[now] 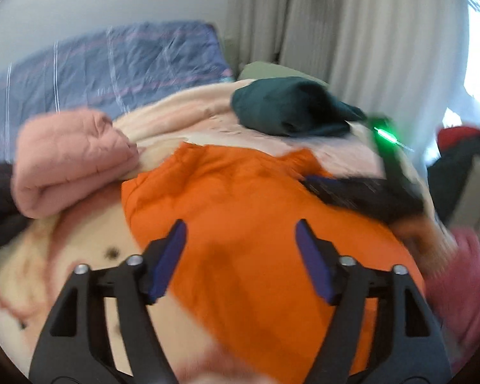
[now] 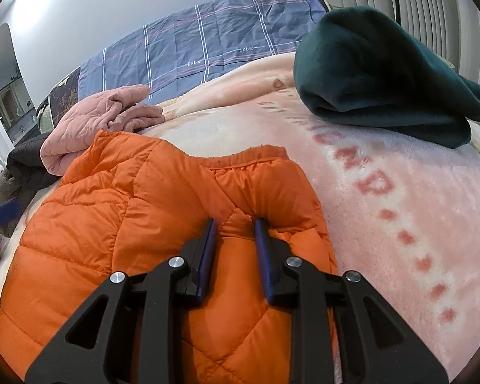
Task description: Fold large clothes
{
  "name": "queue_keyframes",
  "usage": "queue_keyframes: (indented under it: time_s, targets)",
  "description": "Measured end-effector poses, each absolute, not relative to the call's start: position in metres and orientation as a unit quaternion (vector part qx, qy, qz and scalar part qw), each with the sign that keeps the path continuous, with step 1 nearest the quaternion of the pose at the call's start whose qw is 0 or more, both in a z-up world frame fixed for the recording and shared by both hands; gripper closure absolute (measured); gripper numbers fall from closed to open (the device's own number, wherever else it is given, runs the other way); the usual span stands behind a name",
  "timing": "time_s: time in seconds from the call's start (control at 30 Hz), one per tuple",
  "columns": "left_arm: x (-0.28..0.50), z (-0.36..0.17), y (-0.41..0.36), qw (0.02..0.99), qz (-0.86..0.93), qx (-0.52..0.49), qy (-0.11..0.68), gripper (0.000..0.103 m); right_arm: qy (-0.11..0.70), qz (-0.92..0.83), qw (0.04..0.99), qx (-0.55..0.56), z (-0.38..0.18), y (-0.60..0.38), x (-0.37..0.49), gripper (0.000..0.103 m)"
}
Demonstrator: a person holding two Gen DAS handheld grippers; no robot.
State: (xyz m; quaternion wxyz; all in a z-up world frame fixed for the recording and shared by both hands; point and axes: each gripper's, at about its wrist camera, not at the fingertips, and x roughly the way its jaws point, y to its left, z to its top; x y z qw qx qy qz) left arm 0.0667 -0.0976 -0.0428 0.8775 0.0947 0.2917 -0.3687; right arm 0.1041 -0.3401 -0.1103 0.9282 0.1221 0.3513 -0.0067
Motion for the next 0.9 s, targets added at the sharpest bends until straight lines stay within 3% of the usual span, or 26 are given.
queue_keyframes:
  time_s: [0.13, 0.27, 0.37, 0.53, 0.9]
  targets:
    - [-0.01, -0.043, -0.074, 0.871, -0.387, 0.146, 0.267, 0.017, 0.348, -0.004, 0.929, 0.127, -0.111, -0.342, 0.103, 0.077]
    - [-0.063, -0.063, -0.07, 0.857, -0.393, 0.176, 0.284, 0.014, 0.346, -0.004, 0.929, 0.129, -0.111, -0.343, 0.102, 0.077]
    - [-0.067, -0.083, -0.093, 0.868, -0.347, 0.214, 0.285, 0.014, 0.344, -0.003, 0.93, 0.13, -0.111, -0.344, 0.102, 0.077]
    - [-0.039, -0.096, -0.117, 0.897, -0.27, 0.184, 0.299, 0.015, 0.343, -0.003, 0.93, 0.134, -0.111, -0.346, 0.101, 0.077]
    - [-0.028, -0.118, -0.072, 0.89, -0.229, 0.15, 0.365, 0.015, 0.34, 0.003, 0.931, 0.129, -0.112, -0.343, 0.1, 0.077]
